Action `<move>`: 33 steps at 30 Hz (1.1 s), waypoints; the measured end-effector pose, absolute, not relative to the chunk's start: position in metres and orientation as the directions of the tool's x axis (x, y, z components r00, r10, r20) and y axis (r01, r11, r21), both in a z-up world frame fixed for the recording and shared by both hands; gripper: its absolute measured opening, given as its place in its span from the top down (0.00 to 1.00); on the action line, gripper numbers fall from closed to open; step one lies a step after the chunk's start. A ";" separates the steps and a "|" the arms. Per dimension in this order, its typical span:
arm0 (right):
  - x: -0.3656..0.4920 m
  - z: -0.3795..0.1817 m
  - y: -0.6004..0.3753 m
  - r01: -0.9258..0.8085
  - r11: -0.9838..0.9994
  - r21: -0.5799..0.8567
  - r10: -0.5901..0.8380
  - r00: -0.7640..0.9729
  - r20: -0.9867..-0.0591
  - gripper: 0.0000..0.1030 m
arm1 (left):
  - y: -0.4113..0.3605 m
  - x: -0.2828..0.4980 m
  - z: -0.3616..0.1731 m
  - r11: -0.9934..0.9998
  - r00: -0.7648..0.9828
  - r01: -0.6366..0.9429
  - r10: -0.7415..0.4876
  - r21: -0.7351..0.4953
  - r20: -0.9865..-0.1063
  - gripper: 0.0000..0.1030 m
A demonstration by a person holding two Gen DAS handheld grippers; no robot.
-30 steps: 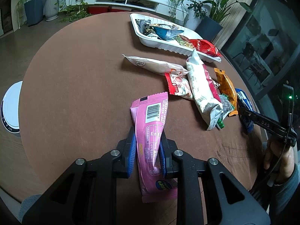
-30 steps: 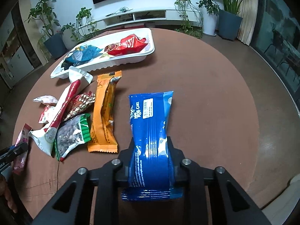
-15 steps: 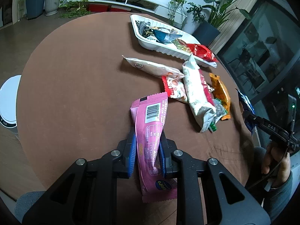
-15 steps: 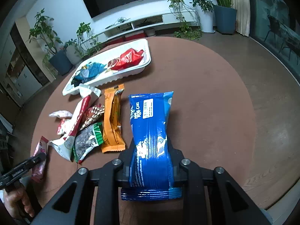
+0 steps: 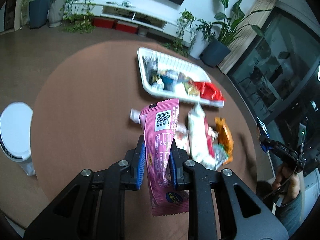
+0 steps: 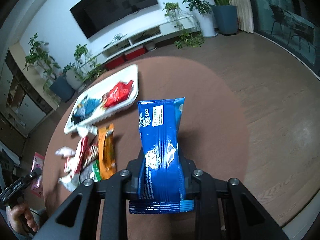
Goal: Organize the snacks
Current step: 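Carry the pink bar into the tray with the left gripper while the right carries the blue packet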
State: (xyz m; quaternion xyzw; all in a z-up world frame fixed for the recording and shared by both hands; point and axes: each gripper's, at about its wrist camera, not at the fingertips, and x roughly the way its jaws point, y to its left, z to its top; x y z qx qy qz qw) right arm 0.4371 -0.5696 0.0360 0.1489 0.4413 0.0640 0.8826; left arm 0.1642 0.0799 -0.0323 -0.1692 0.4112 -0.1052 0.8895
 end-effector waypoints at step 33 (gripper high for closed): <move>0.658 0.042 -0.393 -0.290 0.926 0.241 0.361 0.493 -0.792 0.72 | -0.014 0.433 -0.027 0.964 0.574 0.149 -0.264 -0.218 -0.775 0.82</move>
